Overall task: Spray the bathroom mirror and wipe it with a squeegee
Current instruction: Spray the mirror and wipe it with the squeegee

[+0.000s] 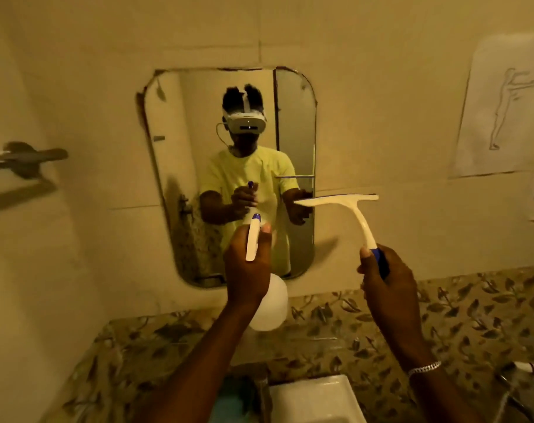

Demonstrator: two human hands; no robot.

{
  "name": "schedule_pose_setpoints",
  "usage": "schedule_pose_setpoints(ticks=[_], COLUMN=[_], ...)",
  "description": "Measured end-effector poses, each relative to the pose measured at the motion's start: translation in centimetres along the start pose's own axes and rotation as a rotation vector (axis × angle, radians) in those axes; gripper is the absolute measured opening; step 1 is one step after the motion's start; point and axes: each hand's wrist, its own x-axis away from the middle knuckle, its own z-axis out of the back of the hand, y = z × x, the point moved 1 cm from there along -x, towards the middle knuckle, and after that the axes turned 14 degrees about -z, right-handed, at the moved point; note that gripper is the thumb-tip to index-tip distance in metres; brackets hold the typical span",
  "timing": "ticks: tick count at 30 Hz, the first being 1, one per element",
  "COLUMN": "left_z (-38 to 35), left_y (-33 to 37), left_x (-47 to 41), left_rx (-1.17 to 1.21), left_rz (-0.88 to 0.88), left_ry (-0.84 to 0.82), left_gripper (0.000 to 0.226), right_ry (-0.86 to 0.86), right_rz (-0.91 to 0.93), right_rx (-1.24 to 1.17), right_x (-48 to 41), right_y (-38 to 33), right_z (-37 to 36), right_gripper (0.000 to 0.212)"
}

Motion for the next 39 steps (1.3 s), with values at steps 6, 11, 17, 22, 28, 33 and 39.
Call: schedule_pose_setpoints(ticks=[6, 11, 17, 22, 28, 33, 39], left_z=[7.3, 9.6, 5.6, 1.2, -0.6, 2.8, 7.4], left_y=[0.8, 1.5, 2.1, 2.7, 0.3, -1.8, -4.0], left_x=[-7.2, -11.1, -11.0, -9.1, -7.4, -4.4, -2.0], left_rx=[-0.146, -0.193, -0.144, -0.092, -0.015, -0.045, -0.205], left_rz=[-0.103, -0.169, -0.146, -0.141, 0.037, 0.126, 0.176], left_ry=[0.167, 0.237, 0.04, -0.02, -0.09, 0.07, 0.184], left_gripper=[0.033, 0.053, 0.036, 0.029, 0.032, 0.015, 0.021], right_ry=[-0.046, -0.056, -0.001, 0.059, 0.056, -0.007, -0.111], right_rz=[0.049, 0.08, 0.03, -0.017, -0.037, -0.071, -0.115], right_rx=[-0.083, -0.158, -0.228, -0.274, -0.297, -0.302, -0.347], right_x=[0.8, 1.4, 0.7, 0.2, 0.6, 2.0, 3.8], right_y=[-4.3, -6.4, -6.7, -6.3, -5.0, -3.2, -1.7], right_z=[-4.7, -6.4, -5.1, -3.5, -3.1, -4.3, -6.4], right_gripper=[0.022, 0.026, 0.03, 0.031, 0.029, 0.028, 0.026])
